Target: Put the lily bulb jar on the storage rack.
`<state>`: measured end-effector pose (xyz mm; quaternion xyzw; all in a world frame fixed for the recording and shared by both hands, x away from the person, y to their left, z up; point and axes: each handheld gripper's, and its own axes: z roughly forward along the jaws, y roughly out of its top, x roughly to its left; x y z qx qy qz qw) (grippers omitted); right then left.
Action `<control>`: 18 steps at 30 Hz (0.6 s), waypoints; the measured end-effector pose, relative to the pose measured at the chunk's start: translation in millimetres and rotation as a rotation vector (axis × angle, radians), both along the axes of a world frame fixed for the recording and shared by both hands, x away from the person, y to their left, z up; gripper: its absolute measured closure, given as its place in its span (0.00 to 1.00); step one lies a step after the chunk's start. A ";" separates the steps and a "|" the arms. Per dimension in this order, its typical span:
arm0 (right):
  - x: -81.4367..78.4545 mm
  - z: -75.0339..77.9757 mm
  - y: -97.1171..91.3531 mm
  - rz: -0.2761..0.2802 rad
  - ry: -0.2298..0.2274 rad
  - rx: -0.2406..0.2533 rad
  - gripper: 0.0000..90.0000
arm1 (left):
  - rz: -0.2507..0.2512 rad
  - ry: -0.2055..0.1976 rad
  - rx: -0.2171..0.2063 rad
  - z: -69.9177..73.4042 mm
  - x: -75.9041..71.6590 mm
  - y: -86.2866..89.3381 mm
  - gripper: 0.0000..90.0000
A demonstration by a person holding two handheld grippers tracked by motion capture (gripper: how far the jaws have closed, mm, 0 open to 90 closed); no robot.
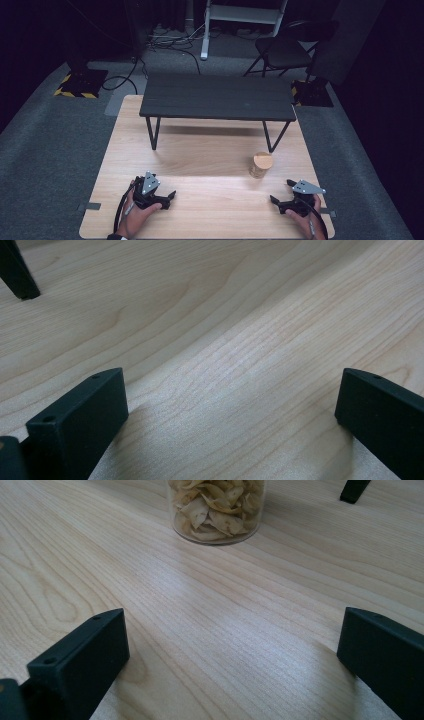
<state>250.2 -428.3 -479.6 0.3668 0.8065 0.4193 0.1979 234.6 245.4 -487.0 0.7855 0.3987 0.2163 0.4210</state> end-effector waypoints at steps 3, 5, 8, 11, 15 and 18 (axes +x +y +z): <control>2.8 5.7 -0.2 0.020 0.006 -0.027 0.00 | 0.000 0.000 0.000 0.0 0.1 0.0 0.01; 3.8 10.0 4.1 0.025 0.007 -0.053 0.00 | 0.000 0.000 0.000 0.1 0.1 0.0 0.01; 7.8 12.4 6.3 0.029 0.008 -0.020 0.00 | 0.001 0.000 0.000 0.0 0.0 -0.1 0.01; 22.3 31.1 26.8 0.080 -0.020 -0.046 0.00 | 0.000 0.000 0.000 0.0 0.1 0.0 0.01; 36.7 45.3 40.3 0.106 -0.033 -0.051 0.01 | 0.001 0.000 0.000 0.0 0.1 0.0 0.01; 49.6 56.2 50.9 0.093 -0.025 -0.051 0.01 | 0.001 0.000 0.000 0.0 0.1 0.0 0.01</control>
